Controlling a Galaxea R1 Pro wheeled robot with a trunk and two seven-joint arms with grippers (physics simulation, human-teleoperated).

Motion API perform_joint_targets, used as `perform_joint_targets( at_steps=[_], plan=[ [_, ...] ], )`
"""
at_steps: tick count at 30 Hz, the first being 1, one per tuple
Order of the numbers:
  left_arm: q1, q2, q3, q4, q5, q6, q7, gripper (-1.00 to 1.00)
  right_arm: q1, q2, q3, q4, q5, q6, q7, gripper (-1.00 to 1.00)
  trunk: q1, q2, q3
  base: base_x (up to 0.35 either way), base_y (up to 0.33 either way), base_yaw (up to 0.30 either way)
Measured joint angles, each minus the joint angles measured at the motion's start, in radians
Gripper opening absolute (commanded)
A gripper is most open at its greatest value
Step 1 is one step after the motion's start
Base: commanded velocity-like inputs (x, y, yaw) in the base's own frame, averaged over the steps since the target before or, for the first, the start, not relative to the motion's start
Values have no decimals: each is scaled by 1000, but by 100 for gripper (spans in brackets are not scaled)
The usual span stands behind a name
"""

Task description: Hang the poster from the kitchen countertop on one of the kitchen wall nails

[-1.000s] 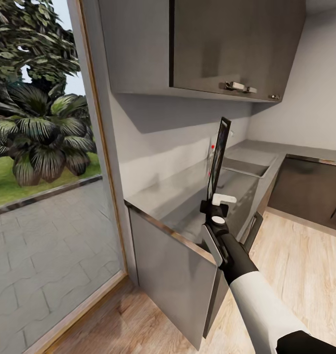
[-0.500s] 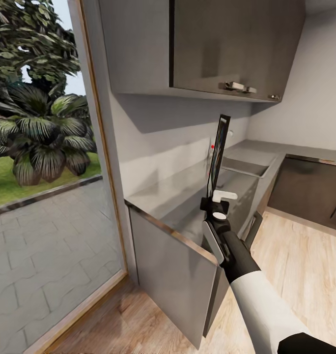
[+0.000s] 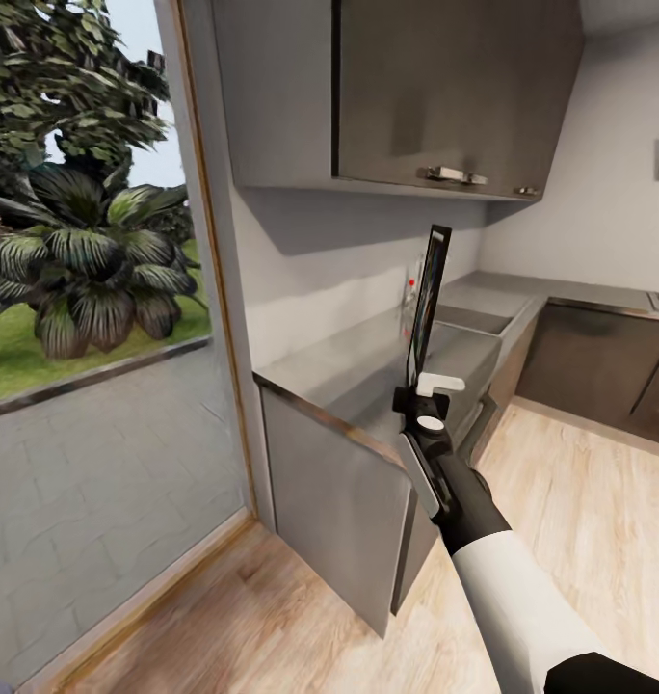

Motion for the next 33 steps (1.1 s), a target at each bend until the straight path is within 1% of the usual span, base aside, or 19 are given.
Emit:
perform_joint_targets(
  at_steps=[14, 20, 25, 26, 28, 30, 31, 33],
  plan=[
    [0, 0, 0, 0, 0, 0, 0, 100, 0, 0, 3, -2, -2, -1, 0, -100, 0, 0, 0, -338, 0, 0],
    [0, 0, 0, 0, 0, 0, 0, 100, 3, 1, 4, -38, -5, 0, 1, -100, 0, 0, 0, -338, 0, 0],
    [0, 0, 0, 0, 0, 0, 0, 100, 46, 0, 16, -93, -6, 3, 4, -100, 0, 0, 0, -338, 0, 0],
    [0, 0, 0, 0, 0, 0, 0, 100, 63, 0, 45, -120, -8, 3, 5, -100, 0, 0, 0, -337, 0, 0],
    [0, 0, 0, 0, 0, 0, 0, 100, 76, 0, 76, -140, -7, 4, 5, -100, 0, 0, 0, -337, 0, 0],
    [0, 0, 0, 0, 0, 0, 0, 100, 104, 0, 135, -177, -9, 4, 5, -100, 0, 0, 0, -338, 0, 0],
    [0, 0, 0, 0, 0, 0, 0, 100, 110, 0, 148, -185, -7, 5, 5, -100, 0, 0, 0, -296, 0, 0],
    [0, 0, 0, 0, 0, 0, 0, 100, 133, 0, 194, -218, -8, 5, 5, -100, 0, 0, 0, -227, 0, 0]
  ],
)
